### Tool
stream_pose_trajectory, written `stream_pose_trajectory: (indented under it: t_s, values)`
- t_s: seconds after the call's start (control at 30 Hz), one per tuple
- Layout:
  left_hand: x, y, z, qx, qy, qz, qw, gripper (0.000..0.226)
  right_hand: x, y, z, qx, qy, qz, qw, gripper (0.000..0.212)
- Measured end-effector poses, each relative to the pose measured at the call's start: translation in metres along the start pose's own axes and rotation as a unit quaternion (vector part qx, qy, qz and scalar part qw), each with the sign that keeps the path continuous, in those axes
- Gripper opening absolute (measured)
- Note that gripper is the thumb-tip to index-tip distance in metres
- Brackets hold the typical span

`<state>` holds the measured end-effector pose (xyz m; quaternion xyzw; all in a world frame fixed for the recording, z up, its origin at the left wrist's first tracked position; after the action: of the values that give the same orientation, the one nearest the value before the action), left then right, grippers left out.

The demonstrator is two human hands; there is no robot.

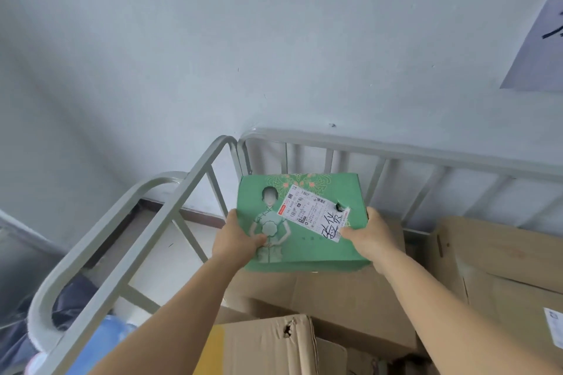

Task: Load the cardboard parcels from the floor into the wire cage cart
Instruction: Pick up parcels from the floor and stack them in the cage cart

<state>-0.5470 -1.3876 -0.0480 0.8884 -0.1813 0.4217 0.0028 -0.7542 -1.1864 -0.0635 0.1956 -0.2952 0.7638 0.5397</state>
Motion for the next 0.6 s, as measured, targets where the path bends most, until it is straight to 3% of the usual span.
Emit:
stream_pose_trajectory:
  t_s: [0.23,0.43,0.6]
  values:
    - [-0.048,0.05,0.058,0.057,0.057,0.063,0.995,0.07,-0.085,0.038,-0.025,-0.029,-0.051,0.051,0.997,0.037]
    - [-0.075,0.075,0.079,0.073,0.073,0.087,0.991,0.084,-0.125,0.072,-0.023,0.009,-0.087,0.05,0.995,0.034]
    - [-0.083,0.089,0.078,0.042,0.141,0.106,0.983,0.114,-0.14,0.088,-0.023,0.029,-0.129,0.04,0.99,0.033]
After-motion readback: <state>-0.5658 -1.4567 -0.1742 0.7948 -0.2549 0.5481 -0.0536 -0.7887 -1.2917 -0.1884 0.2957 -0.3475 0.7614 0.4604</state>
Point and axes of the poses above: each hand's wrist, its own y-axis towards the middle knuckle, its own x-axis out of the back of the hand, z = x × y, the point moved 7 cm from there along y, towards the middle knuckle, and after that the axes turned 14 degrees about -z, right-handed, at the moved point
